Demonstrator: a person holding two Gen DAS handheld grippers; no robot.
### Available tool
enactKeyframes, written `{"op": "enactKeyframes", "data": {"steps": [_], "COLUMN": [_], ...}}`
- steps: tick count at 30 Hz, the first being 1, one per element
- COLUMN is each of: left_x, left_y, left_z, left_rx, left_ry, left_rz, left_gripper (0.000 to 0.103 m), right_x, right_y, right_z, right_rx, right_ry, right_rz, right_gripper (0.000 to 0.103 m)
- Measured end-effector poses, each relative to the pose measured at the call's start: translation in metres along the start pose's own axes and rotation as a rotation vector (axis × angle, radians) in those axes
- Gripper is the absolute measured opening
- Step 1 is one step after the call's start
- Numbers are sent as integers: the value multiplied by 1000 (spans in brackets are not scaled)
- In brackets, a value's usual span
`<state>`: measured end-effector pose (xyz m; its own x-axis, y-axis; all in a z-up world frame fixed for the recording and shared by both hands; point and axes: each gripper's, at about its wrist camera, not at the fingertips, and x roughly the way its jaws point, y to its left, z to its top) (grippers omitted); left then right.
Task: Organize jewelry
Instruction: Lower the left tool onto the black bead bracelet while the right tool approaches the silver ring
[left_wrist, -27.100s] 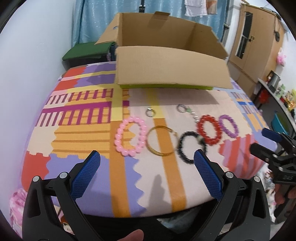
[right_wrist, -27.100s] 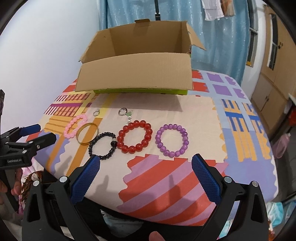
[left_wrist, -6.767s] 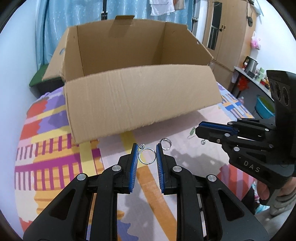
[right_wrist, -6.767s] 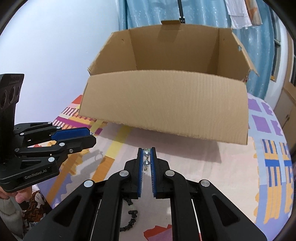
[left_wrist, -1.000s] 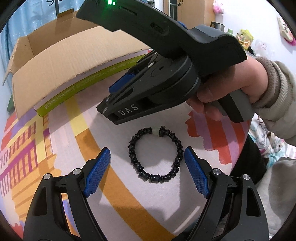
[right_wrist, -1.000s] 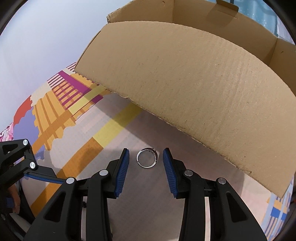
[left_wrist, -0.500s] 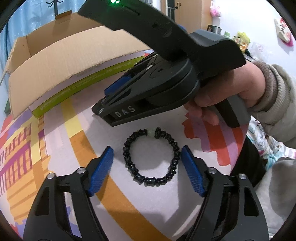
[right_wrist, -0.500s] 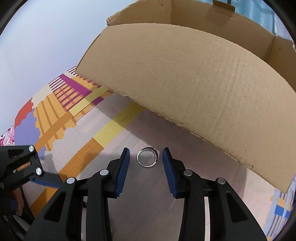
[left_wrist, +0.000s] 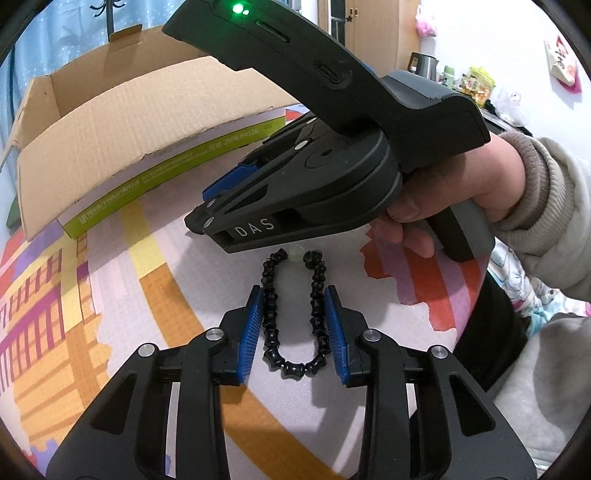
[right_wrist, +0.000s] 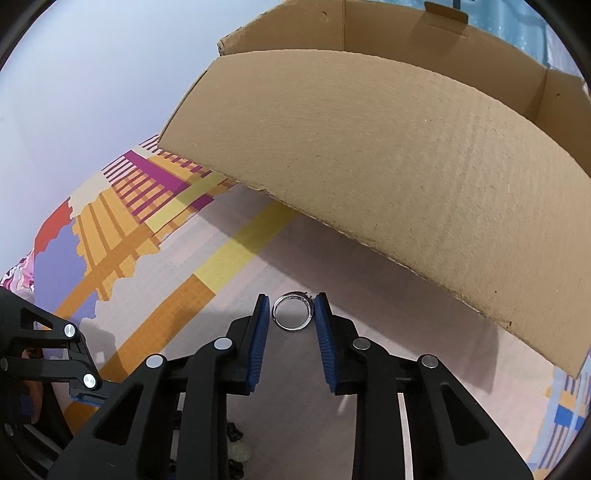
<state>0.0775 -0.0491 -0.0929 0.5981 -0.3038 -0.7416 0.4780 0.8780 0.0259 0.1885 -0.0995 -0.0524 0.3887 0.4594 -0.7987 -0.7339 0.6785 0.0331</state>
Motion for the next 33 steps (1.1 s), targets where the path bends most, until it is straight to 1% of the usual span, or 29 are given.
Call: {"op": "enactKeyframes", "data": {"steps": [2, 3, 4, 5, 8, 14, 17, 18, 19, 20, 22, 23, 25, 28, 29, 31, 33], "left_x": [0, -1, -1, -1, -1, -4, -4, -5, -5, -4, -4, -4, -4, -5, -4, -4, -3], "left_y": [1, 2, 3, 2, 2, 6, 18, 22, 24, 26, 27, 27, 26, 20, 18, 13, 8], "left_z": [1, 2, 2, 2, 1, 2, 2, 1, 1, 1, 1, 1, 1, 1, 1, 2, 4], "left_rx": [-1, -6, -12, -7, 3, -48, -118, -148, -164, -169, -172, -167, -139, -94, -87, -77, -75], "left_ry": [5, 6, 8, 8, 8, 1, -8, -11, -12, -12, -9, -7, -2, 1, 1, 4, 7], "left_rz": [-8, -23, -43, -47, -40, -77, -130, -148, -148, -145, -127, -114, -76, -34, -27, -7, 13], "left_gripper": [35, 44, 57, 59, 59, 59, 58, 56, 50, 48, 40, 38, 29, 26, 26, 21, 20], "right_x": [0, 0, 0, 0, 0, 0, 0, 0, 0, -1, -1, -1, -1, -1, -1, 0, 0], "right_y": [0, 0, -1, -1, -2, -2, -2, -2, -3, -3, -4, -4, -4, -3, -3, -2, -1], "right_z": [0, 0, 0, 0, 0, 0, -1, -1, -1, -1, -1, -1, -1, -1, -1, -1, 0], "right_rx": [2, 3, 5, 7, 11, 13, 14, 14, 18, 20, 23, 22, 19, 17, 15, 9, 2], "right_ry": [0, 0, 0, 0, 0, -1, -1, -1, -2, -2, -2, -2, -2, -1, -1, -1, 0], "right_rz": [2, 3, 6, 9, 14, 16, 17, 17, 21, 25, 28, 28, 24, 21, 18, 12, 3], "right_gripper": [25, 25, 25, 25, 25, 25, 25, 25, 25, 25, 25, 25, 25, 25, 25, 25, 25]}}
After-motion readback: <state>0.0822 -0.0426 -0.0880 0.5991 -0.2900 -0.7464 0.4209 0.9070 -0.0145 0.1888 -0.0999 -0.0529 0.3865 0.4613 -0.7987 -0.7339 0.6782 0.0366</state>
